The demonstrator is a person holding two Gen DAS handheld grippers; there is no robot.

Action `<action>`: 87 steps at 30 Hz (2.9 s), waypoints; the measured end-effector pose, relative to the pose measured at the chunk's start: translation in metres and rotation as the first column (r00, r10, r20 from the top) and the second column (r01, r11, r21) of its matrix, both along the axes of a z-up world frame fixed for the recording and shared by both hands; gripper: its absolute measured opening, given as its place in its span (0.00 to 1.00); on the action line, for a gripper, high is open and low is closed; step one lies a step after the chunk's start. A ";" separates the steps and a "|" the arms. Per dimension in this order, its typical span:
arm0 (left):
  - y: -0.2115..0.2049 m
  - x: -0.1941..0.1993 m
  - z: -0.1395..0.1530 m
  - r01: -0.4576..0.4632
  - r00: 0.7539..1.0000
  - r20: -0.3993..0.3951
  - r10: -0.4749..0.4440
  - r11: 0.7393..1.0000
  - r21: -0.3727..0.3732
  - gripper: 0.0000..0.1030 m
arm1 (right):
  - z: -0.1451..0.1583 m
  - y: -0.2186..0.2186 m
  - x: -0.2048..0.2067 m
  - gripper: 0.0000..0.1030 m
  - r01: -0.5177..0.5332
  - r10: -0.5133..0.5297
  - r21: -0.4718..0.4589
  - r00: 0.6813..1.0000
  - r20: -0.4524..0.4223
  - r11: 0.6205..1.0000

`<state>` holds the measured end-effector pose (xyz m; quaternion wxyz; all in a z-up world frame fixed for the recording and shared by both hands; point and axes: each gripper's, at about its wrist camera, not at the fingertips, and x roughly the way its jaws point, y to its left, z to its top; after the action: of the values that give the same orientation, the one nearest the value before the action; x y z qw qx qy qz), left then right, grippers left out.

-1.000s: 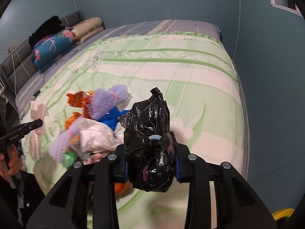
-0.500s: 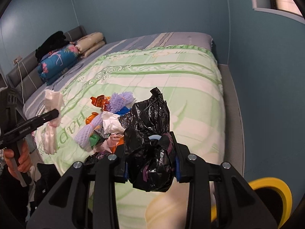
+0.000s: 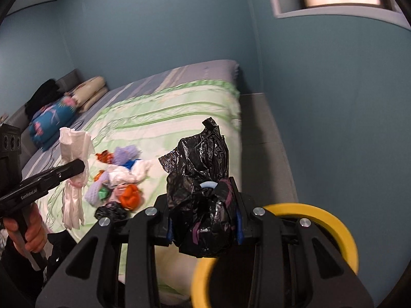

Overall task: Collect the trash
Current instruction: 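Carry the tissue and black bag to the yellow bin and release both, then return both tools to the pile and grasp the lavender foam net with left tool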

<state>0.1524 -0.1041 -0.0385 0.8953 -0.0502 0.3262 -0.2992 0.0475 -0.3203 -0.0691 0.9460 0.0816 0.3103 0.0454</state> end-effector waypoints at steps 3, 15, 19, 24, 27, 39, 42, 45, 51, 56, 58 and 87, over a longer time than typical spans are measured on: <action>-0.034 -0.008 0.001 0.071 0.997 0.002 -0.071 0.997 0.010 0.19 | -0.001 -0.025 -0.015 0.31 0.053 -0.053 0.008 0.999 0.000 0.999; -0.153 -0.038 -0.020 0.300 0.953 -0.040 -0.299 0.954 0.009 0.19 | -0.031 -0.086 -0.050 0.31 0.202 -0.199 0.034 0.978 -0.066 0.979; -0.177 -0.039 -0.035 0.332 0.941 -0.071 -0.330 0.943 0.010 0.19 | -0.043 -0.091 -0.049 0.31 0.206 -0.202 0.039 0.975 -0.096 0.978; -0.192 -0.032 -0.054 0.354 0.928 -0.124 -0.351 0.935 0.000 0.19 | -0.056 -0.099 -0.047 0.31 0.207 -0.202 0.031 0.972 -0.124 0.978; -0.198 -0.030 -0.062 0.365 0.922 -0.136 -0.363 0.931 -0.013 0.19 | -0.063 -0.103 -0.045 0.32 0.213 -0.206 0.035 0.968 -0.145 0.976; -0.187 -0.027 -0.067 0.332 0.930 -0.150 -0.336 0.942 -0.051 0.57 | -0.075 -0.117 -0.046 0.48 0.261 -0.250 0.036 0.951 -0.182 0.965; -0.181 -0.025 -0.063 0.309 0.940 -0.133 -0.314 0.949 -0.059 0.68 | -0.077 -0.124 -0.052 0.50 0.280 -0.267 0.049 0.946 -0.184 0.959; -0.170 -0.021 -0.058 0.268 0.955 -0.115 -0.275 0.961 -0.070 0.79 | -0.074 -0.124 -0.055 0.50 0.300 -0.289 0.046 0.942 -0.169 0.953; -0.135 -0.001 -0.040 0.166 0.983 -0.067 -0.170 0.985 -0.053 0.86 | -0.059 -0.110 -0.058 0.52 0.247 -0.242 0.065 0.967 -0.078 0.967; -0.094 0.016 -0.025 0.068 0.997 -0.027 -0.068 0.997 -0.030 0.90 | -0.044 -0.079 -0.048 0.59 0.140 -0.140 0.050 0.990 -0.005 0.989; -0.079 0.023 -0.021 0.032 0.999 -0.015 -0.032 0.999 -0.024 0.90 | -0.041 -0.063 -0.041 0.60 0.096 -0.097 0.040 0.995 0.009 0.995; 0.163 0.037 -0.080 -0.402 0.909 -0.069 0.412 0.907 0.121 0.90 | -0.075 0.179 0.044 0.59 -0.431 0.435 0.055 0.892 -0.126 0.900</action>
<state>0.1895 0.0590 -0.1185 0.9232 -0.0844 0.3649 -0.0857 0.0911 -0.1414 -0.1438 0.8877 0.0255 0.3837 0.2532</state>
